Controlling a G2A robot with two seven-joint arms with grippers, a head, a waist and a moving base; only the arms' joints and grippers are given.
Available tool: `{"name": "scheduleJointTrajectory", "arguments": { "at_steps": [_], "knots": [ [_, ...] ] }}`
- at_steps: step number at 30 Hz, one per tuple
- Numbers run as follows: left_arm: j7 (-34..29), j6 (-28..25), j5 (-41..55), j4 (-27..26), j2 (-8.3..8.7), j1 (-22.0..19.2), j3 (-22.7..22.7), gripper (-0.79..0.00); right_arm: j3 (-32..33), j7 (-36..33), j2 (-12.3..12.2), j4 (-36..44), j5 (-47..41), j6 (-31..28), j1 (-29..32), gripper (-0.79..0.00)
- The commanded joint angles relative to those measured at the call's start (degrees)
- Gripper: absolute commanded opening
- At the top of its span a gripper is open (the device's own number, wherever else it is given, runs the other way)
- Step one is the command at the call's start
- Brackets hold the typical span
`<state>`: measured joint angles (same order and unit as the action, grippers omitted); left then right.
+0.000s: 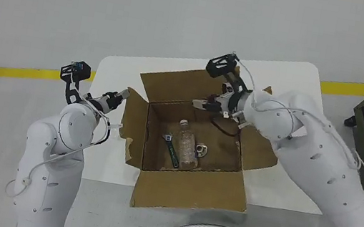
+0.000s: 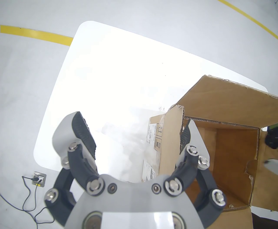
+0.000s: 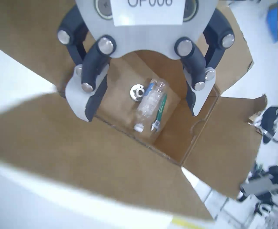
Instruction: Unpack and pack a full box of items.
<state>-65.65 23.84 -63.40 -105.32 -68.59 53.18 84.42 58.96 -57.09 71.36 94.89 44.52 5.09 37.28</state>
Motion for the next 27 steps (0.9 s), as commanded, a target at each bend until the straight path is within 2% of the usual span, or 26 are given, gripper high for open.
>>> {"name": "scheduleJointTrajectory", "arguments": {
  "at_steps": [1, 3, 6, 12, 19, 23, 27],
  "knots": [
    [0.0, 0.0, 0.0, 0.0, 0.0, 0.0, 0.0, 0.0, 5.7, 0.8, -1.4, 10.7, 6.2, 0.9, 7.1, -0.785],
    [0.0, 0.0, 0.0, 0.0, 0.0, 0.0, 0.0, 0.0, 9.7, 1.9, -2.4, 17.0, 11.4, 1.8, 12.5, -0.785],
    [0.0, 0.0, 0.0, 0.0, 0.0, 0.0, 0.0, 0.0, 15.1, 3.4, -3.3, 23.6, 13.7, 2.3, 19.1, -0.785],
    [0.0, 0.0, 0.0, 0.0, 0.0, 0.0, 0.0, 0.0, 27.2, 4.4, -4.5, 31.3, 16.3, 3.8, 30.5, -0.785],
    [0.0, 0.0, 0.0, 0.0, 0.0, 0.0, 0.0, 0.0, 39.6, 7.8, -4.7, 30.5, 11.6, 7.8, 41.2, -0.785],
    [0.0, 0.0, 0.0, 0.0, 0.0, 0.0, 0.0, 0.0, 39.8, 9.2, -4.5, 27.6, 9.9, 8.2, 44.5, -0.785],
    [0.0, 0.0, 0.0, 0.0, 0.0, 0.0, 0.0, 0.0, 39.7, 9.3, -4.5, 27.4, 9.6, 8.3, 44.6, -0.785]
  ]
}}
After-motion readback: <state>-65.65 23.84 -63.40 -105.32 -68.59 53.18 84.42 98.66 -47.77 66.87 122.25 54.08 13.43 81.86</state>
